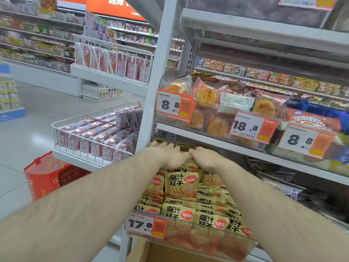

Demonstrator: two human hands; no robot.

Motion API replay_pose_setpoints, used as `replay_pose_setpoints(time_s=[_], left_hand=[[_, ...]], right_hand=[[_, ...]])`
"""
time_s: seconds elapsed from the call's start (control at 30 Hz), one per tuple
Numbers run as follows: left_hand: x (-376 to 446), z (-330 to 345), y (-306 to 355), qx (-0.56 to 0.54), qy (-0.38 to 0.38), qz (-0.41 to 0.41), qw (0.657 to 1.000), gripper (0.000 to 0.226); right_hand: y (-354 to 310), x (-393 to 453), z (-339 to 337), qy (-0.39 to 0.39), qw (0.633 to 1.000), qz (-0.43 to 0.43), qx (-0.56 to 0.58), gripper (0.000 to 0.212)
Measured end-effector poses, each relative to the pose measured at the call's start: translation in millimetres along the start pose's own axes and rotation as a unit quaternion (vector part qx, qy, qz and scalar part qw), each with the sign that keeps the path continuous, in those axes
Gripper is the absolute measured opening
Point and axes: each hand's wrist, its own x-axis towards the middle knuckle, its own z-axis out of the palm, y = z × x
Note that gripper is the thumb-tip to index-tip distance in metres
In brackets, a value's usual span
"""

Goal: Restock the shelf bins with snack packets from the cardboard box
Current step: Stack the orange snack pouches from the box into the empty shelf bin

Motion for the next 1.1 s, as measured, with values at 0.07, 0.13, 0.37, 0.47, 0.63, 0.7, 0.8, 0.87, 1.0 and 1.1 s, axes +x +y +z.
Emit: replay_pose_setpoints(time_s=[0.07, 0.13, 0.37, 0.47, 0.63, 0.7, 0.8, 0.87, 1.0, 1.1], left_hand=[[-12, 2, 2, -0.008, 0.017, 0.014, 1.000, 0.069], [-25, 10, 4, -0.006, 0.024, 0.030, 0.999, 0.068], [-39, 18, 7, 0.007, 0.051, 0.028, 0.998, 0.068], [-60, 27, 5, 0.002, 0.141, 0.019, 0.990, 0.069], [-94, 64, 41, -0.076, 0.276, 0.172, 0.943, 0.066], [-95, 70, 54, -0.098, 0.265, 0.195, 0.939, 0.064], [-96, 72, 68, -0.126, 0.244, 0.205, 0.940, 0.060], [-96, 79, 76, -0.155, 0.167, 0.200, 0.953, 0.060], [-85, 87, 96, -0.090, 0.021, 0.190, 0.977, 0.075], [-65, 86, 112, 0.033, -0.004, 0.173, 0.984, 0.103]], right_hand=[[11, -6, -2, 0.028, 1.000, 0.000, -0.007, 0.063], [21, -16, 4, 0.051, 0.998, -0.008, -0.046, 0.061], [37, -46, 19, 0.090, 0.995, -0.022, -0.038, 0.065], [55, -91, 40, 0.100, 0.994, 0.013, -0.047, 0.074], [63, -111, 78, -0.020, 0.994, 0.043, -0.095, 0.083], [68, -95, 70, -0.040, 0.995, 0.041, -0.078, 0.081], [84, -73, 58, -0.008, 0.995, 0.066, -0.070, 0.078], [87, -72, 50, -0.081, 0.992, 0.066, -0.073, 0.079], [81, -63, 10, -0.161, 0.985, 0.029, -0.044, 0.038], [85, -43, -3, -0.137, 0.987, 0.029, -0.083, 0.038]])
